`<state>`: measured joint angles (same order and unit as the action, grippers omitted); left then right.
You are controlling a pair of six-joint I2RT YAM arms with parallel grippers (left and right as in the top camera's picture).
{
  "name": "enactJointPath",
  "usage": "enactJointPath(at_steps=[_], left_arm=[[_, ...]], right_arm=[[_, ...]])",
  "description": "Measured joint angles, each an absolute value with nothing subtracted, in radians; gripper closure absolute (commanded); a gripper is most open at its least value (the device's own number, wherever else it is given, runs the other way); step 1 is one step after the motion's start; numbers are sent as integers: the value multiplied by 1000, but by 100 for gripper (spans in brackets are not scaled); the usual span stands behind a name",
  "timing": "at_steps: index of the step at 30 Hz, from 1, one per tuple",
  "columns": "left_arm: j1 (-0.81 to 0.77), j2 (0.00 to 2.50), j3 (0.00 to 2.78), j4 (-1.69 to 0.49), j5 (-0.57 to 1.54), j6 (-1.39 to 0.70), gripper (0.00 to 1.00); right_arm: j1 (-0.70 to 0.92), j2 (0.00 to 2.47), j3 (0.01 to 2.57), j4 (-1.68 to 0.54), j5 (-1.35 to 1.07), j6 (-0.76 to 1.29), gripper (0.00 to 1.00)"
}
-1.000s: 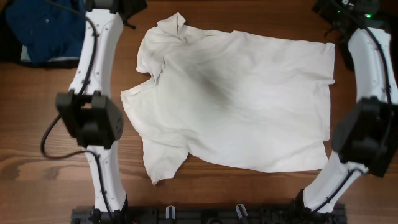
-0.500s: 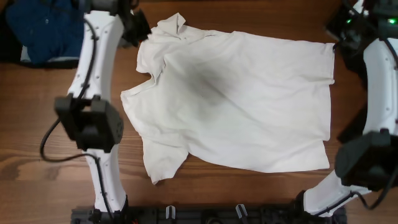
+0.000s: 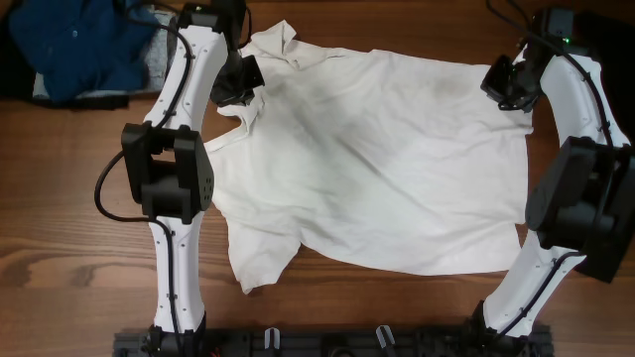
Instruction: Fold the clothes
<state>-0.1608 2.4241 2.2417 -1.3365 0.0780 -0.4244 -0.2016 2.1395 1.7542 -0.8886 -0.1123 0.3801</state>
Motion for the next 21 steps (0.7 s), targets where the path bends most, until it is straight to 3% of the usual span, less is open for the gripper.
enactJointPath(at_steps=[10, 21], left_arm=[[-133, 2523, 2241, -1282, 75, -424, 94], [12, 2539, 2241, -1203, 77, -424, 93]], right_arm=[[-202, 2212, 1754, -898, -112, 376, 96], [-202, 2213, 1732, -855, -112, 356, 96]])
